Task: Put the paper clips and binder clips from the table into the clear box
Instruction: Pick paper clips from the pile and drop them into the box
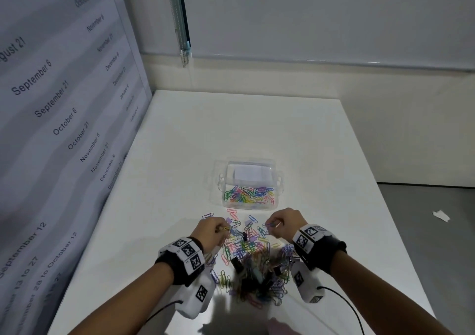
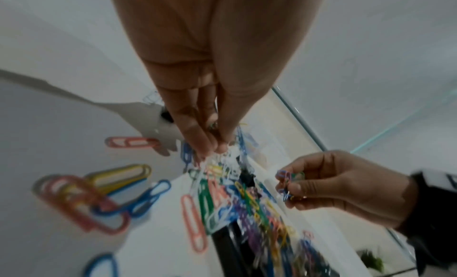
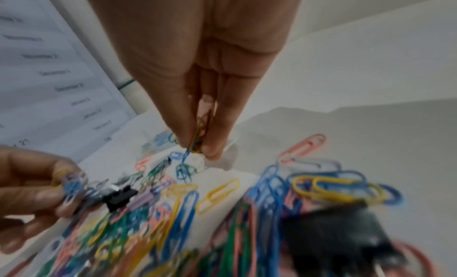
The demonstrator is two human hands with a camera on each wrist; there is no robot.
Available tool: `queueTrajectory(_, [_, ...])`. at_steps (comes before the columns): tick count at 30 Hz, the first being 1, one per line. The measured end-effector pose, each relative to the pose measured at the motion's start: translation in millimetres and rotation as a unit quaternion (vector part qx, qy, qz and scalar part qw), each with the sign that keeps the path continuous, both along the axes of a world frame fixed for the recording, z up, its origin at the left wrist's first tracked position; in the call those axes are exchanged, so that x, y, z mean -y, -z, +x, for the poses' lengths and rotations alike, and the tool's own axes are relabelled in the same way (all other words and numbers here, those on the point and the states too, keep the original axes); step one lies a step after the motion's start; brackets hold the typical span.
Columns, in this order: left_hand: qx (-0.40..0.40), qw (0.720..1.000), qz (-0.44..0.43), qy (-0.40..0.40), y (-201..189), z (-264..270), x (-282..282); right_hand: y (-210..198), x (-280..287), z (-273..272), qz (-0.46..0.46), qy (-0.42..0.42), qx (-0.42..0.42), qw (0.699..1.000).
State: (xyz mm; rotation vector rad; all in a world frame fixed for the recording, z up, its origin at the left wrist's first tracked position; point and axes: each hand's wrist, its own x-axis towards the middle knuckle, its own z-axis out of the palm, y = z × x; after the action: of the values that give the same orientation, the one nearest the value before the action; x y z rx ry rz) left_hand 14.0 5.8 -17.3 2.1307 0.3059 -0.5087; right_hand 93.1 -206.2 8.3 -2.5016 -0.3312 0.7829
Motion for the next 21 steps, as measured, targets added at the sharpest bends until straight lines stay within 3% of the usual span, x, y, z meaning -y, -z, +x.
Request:
queueTrajectory(6, [-0.005, 0.997, -0.071, -0.038, -9.5, 14.5, -7.9, -23.3, -8.3, 21.2, 0.034, 0.025, 0.026, 0.999])
queueTrajectory(12, [0.011, 0.995, -0.084, -0.061, -25.0, 44.3, -0.7, -46.2, -26.5, 45.2, 0.084, 0.077, 0.066, 0.991])
queueTrajectory(21, [0.046, 0.993, -0.070, -0.086, -36.9, 88.7, 12.4, -32.3, -21.7, 43.0, 0.085, 0.110, 0.060, 0.989])
